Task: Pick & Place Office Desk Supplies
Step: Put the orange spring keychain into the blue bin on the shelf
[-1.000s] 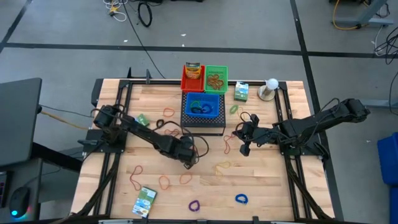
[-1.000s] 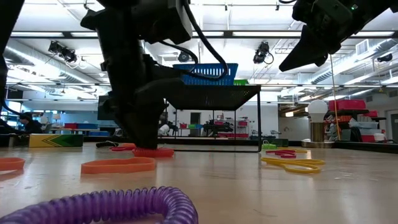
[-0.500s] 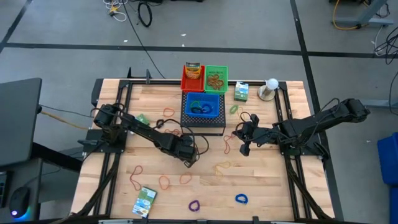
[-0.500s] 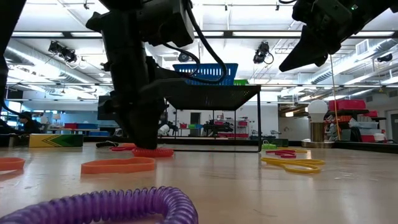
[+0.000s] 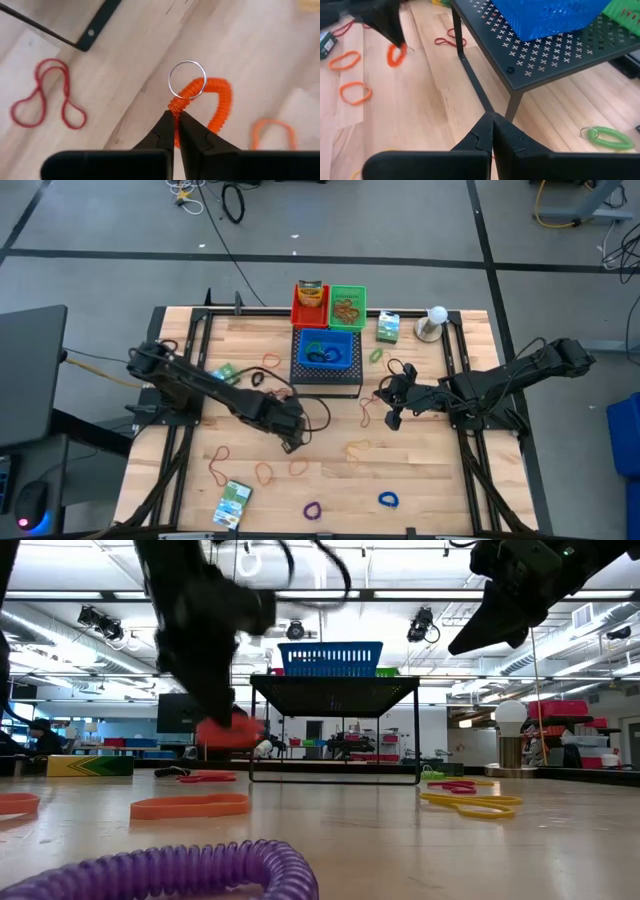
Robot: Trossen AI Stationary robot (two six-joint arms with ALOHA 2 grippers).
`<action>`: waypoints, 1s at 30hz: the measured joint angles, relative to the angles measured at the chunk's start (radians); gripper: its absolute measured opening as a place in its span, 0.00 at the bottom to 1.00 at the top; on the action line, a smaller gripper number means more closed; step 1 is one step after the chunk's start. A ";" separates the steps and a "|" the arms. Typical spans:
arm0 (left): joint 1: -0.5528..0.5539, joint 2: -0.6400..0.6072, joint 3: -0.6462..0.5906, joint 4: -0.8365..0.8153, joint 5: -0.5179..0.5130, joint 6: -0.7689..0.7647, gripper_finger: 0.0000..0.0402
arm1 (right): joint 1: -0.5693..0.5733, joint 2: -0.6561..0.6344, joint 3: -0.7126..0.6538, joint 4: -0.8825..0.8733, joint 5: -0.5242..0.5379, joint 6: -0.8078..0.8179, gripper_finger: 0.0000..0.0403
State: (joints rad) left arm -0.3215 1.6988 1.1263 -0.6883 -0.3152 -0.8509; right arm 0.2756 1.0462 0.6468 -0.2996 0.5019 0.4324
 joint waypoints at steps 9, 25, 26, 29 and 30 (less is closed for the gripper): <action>-0.026 -0.192 0.001 -0.081 -0.051 0.043 0.03 | 0.000 0.000 0.000 0.003 0.001 0.025 0.02; 0.270 -0.450 0.002 0.425 -0.215 0.231 0.03 | 0.000 0.000 0.000 -0.002 0.060 0.098 0.02; 0.307 -0.443 0.002 0.455 -0.198 0.249 0.03 | 0.000 0.000 0.000 -0.002 0.068 0.108 0.02; 0.410 -0.409 0.003 0.503 -0.129 0.299 0.03 | 0.000 0.000 0.000 -0.002 0.084 0.130 0.02; 0.437 -0.395 0.003 0.504 -0.110 0.314 0.03 | 0.000 0.000 0.000 -0.002 0.090 0.137 0.02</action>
State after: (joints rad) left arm 0.1155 1.3038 1.1294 -0.1845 -0.4252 -0.5367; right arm 0.2756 1.0462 0.6468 -0.3012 0.5919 0.5695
